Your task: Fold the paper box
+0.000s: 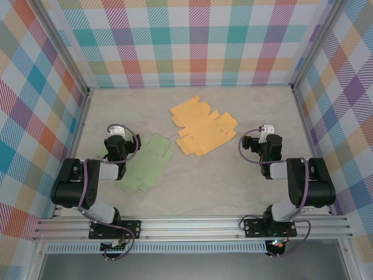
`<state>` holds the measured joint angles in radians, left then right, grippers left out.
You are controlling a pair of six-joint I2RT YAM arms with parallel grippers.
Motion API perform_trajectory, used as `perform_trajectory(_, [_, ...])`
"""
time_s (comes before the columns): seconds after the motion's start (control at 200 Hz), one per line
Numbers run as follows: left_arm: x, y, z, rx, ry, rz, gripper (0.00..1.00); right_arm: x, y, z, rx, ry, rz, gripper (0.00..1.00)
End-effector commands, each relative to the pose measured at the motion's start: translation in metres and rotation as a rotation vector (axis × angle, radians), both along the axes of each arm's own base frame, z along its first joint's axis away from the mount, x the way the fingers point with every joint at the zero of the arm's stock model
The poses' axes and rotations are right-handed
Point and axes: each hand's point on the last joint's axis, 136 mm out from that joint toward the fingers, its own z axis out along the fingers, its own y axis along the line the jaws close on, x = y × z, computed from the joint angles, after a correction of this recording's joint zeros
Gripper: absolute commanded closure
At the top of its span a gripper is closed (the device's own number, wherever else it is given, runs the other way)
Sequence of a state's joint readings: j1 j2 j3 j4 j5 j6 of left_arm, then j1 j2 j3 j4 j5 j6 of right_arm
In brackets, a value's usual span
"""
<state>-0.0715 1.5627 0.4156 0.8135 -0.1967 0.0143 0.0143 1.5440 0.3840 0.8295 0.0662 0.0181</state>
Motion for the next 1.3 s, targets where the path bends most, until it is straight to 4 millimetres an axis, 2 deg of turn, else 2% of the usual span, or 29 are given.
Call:
perform_trajectory(0.0, [-0.002,-0.002,0.000,-0.008,-0.011,0.007,0.00,0.007,0.002,0.015,0.016,-0.047,0.009,0.00])
perform_trajectory(1.07, [-0.002,-0.002,0.000,-0.009,-0.011,0.008,0.00,0.007,0.002,0.014,0.016,-0.046,0.010,0.00])
perform_trajectory(1.295, [-0.001,-0.006,0.015,-0.007,-0.001,-0.012,0.00,0.007,0.003,0.016,0.016,-0.043,0.018,0.00])
